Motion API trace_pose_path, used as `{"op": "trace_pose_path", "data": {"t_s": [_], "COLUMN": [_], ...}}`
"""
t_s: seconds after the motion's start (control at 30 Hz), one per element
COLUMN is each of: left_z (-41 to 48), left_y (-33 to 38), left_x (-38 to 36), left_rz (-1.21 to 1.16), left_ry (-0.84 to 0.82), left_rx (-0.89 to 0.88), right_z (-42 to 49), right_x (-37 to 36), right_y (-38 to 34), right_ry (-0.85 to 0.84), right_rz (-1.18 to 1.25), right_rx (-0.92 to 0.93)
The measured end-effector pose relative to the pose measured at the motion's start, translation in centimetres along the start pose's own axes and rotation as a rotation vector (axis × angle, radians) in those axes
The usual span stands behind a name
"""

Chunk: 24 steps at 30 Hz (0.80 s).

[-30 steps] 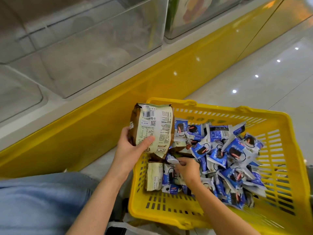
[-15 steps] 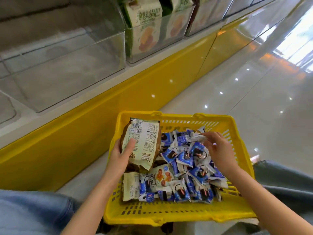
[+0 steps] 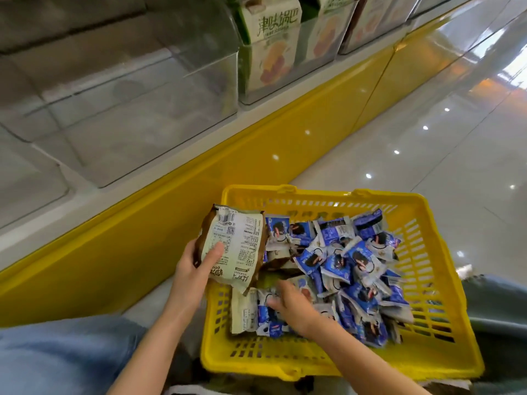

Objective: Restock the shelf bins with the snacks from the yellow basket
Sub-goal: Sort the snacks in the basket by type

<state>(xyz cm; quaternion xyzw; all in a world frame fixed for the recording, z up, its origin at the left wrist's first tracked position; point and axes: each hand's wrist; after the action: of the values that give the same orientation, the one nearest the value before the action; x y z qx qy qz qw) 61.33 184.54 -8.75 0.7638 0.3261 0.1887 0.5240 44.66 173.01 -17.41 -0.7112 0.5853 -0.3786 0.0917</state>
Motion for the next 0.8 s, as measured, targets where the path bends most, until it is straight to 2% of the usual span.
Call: {"op": "trace_pose_path", "data": {"t_s": [0.1,0.27,0.47,0.63,0.8], "left_z": [0.1,0.9,1.7,1.6,1.0], "left_y": [0.0,0.7,0.8,0.7,0.5], "left_x": [0.9,1.4,1.1,0.7,-0.9], "left_rz": [0.007,0.013,0.007,0.006,0.031], "left_ry": [0.023,0.012,0.000,-0.021,-0.058], "left_rx": [-0.004,0.016,0.020,0.014,-0.011], "right_z": [2.5,4.9,5.5,3.4,-1.6], "right_x": [-2.0,-2.6,-1.3,-0.5,3.5], "right_y": [-0.1,0.4,1.3,0.7,0.3], "right_ry": [-0.102,-0.205,-0.204,-0.169,0.114], "right_rz": [-0.063,-0.200,-0.658,-0.551,-0.349], "right_rx": [-0.069,-0.073,0.003,0.037,0.105]}}
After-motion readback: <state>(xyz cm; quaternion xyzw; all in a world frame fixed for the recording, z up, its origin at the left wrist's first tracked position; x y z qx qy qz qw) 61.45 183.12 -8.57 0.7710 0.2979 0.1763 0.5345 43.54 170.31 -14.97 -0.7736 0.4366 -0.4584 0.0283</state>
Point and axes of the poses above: each hand's wrist, its own z-axis towards the middle knuckle, its own x-axis out of the back of the hand, y = z × x, and after that the axes turned 6 degrees about -y, right-handed
